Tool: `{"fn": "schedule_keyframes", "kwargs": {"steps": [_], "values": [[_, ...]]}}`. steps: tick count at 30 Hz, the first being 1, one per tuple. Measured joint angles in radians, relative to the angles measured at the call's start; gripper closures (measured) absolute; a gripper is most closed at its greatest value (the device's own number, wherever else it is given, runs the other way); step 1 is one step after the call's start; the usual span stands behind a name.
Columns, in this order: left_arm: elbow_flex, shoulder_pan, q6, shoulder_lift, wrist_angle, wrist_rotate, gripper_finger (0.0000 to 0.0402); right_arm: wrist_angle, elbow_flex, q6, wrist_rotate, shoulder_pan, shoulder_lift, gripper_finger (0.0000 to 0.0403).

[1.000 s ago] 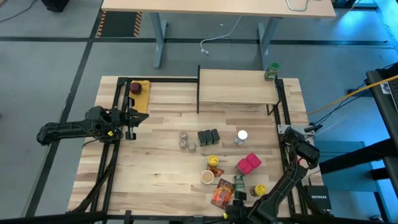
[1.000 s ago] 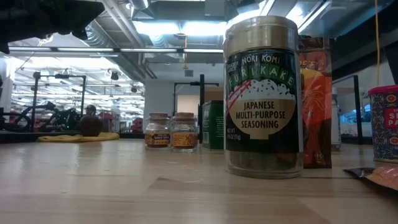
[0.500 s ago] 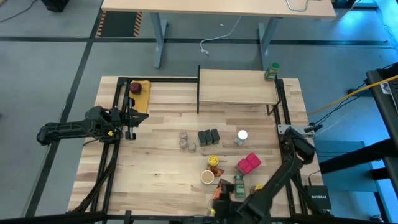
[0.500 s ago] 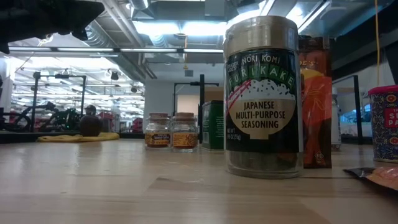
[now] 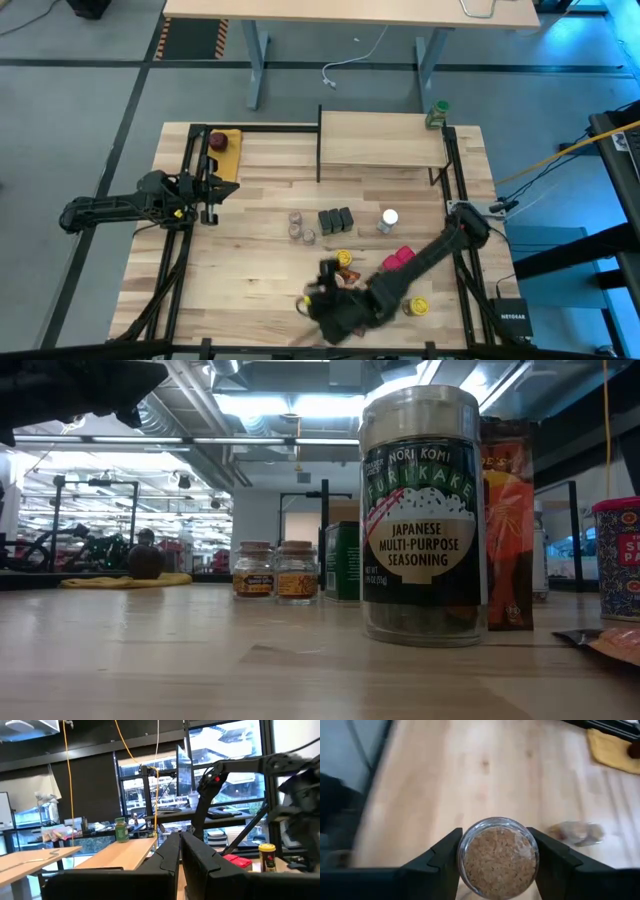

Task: Shelf spices
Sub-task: Move the brown seasoning bottle to the center of the table

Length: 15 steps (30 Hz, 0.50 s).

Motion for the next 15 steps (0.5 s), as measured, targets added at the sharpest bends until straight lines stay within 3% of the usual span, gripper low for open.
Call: {"fn": "schedule_keyframes", "kwargs": {"steps": [4,11,15], "values": [[0.000,0.000,-0.005,0.000,0.000,0.000,0.0391,0.029,-0.001,-0.063,-0.025,-0.103,0.006,0.0205],[0.000,0.000,-0.013,0.000,0.000,0.000,0.0391,0.199,-0.094,-0.156,-0.251,-0.244,0.009,0.0198],[0.000,0.000,-0.013,0.000,-0.001,0.000,0.0391,0.287,-0.168,-0.158,-0.299,-0.287,0.024,0.0197]]}}
